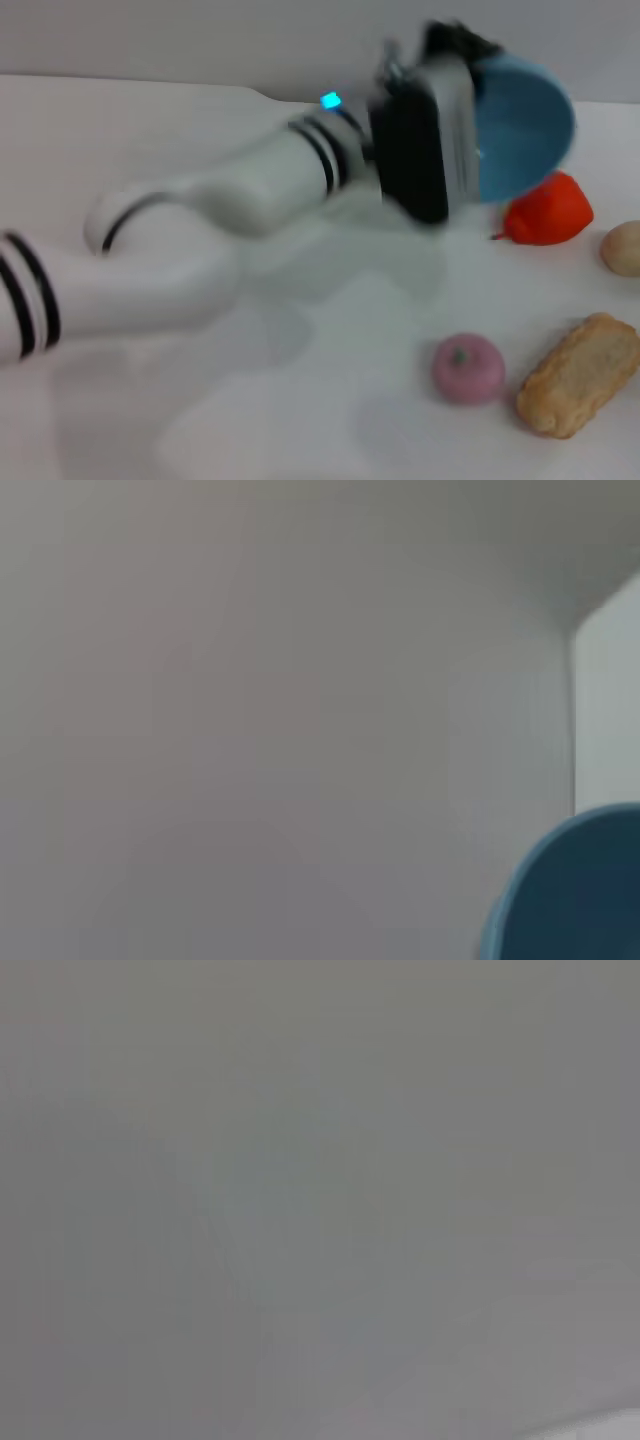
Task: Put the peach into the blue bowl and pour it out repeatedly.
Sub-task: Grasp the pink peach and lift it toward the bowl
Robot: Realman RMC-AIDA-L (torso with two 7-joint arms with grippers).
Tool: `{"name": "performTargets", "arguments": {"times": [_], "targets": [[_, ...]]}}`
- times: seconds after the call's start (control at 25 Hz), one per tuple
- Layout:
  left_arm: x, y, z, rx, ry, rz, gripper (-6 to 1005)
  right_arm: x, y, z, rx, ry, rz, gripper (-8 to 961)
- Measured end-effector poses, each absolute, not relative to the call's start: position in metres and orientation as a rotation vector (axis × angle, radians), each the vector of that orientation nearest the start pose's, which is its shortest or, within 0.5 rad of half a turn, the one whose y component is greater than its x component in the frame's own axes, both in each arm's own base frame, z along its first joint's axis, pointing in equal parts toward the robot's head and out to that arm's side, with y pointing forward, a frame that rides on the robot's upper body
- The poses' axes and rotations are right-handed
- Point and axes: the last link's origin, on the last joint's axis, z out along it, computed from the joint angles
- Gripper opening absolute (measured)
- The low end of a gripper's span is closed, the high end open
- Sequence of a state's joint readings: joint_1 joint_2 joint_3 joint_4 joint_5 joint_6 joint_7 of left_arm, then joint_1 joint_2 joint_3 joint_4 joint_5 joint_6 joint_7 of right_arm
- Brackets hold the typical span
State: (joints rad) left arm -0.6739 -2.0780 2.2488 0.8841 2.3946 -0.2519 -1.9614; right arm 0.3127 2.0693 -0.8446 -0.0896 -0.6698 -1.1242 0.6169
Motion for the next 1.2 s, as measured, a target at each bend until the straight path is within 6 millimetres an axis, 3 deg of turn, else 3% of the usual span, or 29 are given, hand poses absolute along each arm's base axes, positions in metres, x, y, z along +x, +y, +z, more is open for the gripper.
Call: {"name": "performTargets", "arguments": {"times": [0.24, 0.48, 0.68, 0.92, 1.2], "targets": [[-0.126, 0.437, -0.101, -2.23, -0.044, -0.151, 0, 0.378, 0.297, -0.009, -1.663, 0.949, 0.772, 519], [-0.163, 0.452, -0.096, -2.267, -0.456, -0.086, 0, 0.348, 0.309, -0.029, -1.976, 1.03, 0.816, 518], [-0.183, 0.445, -0.094, -2.264, -0.648, -0.096, -1, 0.328, 0.314, -0.038, -2.241, 1.183, 0.725, 517], [-0.199, 0.437, -0.096, -2.253, -0.716, -0.084, -1, 0.314, 0.313, -0.037, -2.426, 1.481, 0.481, 516], [-0.204, 0.435, -0.097, -2.244, -0.739, -0.083, -2, 0.296, 0.316, -0.052, -2.565, 1.486, 0.356, 492]]}}
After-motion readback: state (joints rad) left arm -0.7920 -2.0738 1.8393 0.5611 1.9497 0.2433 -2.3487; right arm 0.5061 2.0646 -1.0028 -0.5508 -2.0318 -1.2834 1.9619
